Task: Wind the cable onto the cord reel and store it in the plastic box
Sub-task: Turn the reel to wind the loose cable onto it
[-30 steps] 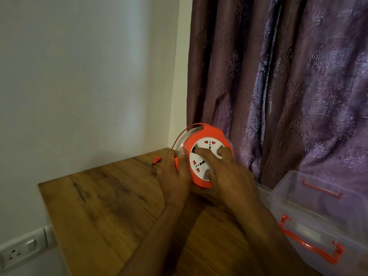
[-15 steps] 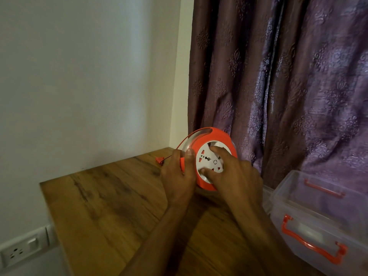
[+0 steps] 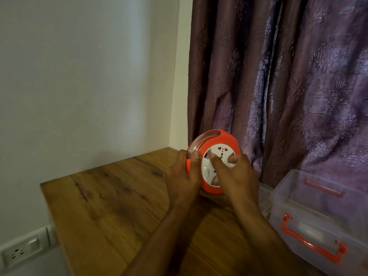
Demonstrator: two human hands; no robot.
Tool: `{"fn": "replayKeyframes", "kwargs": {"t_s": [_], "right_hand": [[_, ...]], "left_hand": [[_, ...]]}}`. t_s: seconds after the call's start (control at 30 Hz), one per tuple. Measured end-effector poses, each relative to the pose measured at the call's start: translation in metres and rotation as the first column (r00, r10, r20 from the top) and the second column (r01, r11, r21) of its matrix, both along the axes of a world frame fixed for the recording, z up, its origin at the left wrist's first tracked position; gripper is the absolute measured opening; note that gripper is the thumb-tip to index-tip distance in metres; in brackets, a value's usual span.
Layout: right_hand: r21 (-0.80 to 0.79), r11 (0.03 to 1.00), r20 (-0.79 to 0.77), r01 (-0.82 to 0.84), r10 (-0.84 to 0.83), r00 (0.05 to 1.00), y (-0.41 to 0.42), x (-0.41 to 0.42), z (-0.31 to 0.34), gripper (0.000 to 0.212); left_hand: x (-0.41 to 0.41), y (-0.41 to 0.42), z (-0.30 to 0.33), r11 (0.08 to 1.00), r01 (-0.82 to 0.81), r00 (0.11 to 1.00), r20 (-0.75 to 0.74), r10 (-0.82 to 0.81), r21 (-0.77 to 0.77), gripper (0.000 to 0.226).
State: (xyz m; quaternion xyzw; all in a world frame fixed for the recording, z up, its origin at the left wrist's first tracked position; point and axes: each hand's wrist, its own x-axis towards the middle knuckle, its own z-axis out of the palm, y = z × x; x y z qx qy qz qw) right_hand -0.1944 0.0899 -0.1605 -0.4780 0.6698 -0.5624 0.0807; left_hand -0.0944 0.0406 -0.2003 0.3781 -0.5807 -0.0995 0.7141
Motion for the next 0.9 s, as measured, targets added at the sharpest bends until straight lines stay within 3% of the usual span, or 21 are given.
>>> {"fn": "replayKeyframes", "kwargs": {"t_s": [0.07, 0.13, 0.3, 0.37, 0.47, 0.6, 0.77, 0.9], "right_hand": [[0.017, 0.999, 0.068, -0.039, 0.038, 0.997, -0.001, -0.001, 0.001, 0.055], [0.032, 0.999, 0.031, -0.035, 0.034, 0.999, -0.001, -0.002, 0.003, 0.053], [-0.061, 0.998, -0.315, 0.028, -0.046, 0.948, 0.008, -0.004, 0.012, 0.041], [-0.109, 0.994, -0.503, -0.019, -0.039, 0.863, 0.010, -0.004, 0.016, 0.042], [0.012, 0.996, -0.683, -0.084, 0.070, 0.728, 0.012, 0.001, 0.015, 0.059], [0.183, 0.979, -0.704, -0.085, 0.191, 0.684, 0.008, 0.004, 0.005, 0.071], [0.066, 0.997, -0.737, -0.046, 0.080, 0.671, 0.008, 0.002, 0.006, 0.059], [0.036, 0.999, -0.680, -0.014, 0.035, 0.732, 0.008, 0.004, 0.005, 0.062]], "left_hand": [[0.000, 0.000, -0.001, 1.000, -0.012, 1.000, 0.014, 0.012, -0.008, 0.056], [0.000, -0.001, -0.001, 1.000, -0.013, 1.000, 0.004, 0.013, -0.002, 0.057], [0.002, -0.003, 0.001, 1.000, -0.011, 0.996, -0.088, 0.013, 0.025, 0.046], [0.005, -0.005, 0.002, 0.999, -0.003, 0.990, -0.138, 0.009, 0.043, 0.049], [0.010, -0.004, 0.003, 0.990, 0.041, 0.985, -0.172, -0.018, 0.132, 0.054], [0.013, -0.001, 0.003, 0.976, 0.104, 0.983, -0.169, -0.072, 0.189, 0.055], [0.007, 0.003, 0.008, 0.993, 0.074, 0.979, -0.194, -0.055, 0.095, 0.056], [0.008, 0.001, 0.005, 0.996, 0.053, 0.987, -0.156, -0.041, 0.071, 0.052]]}}
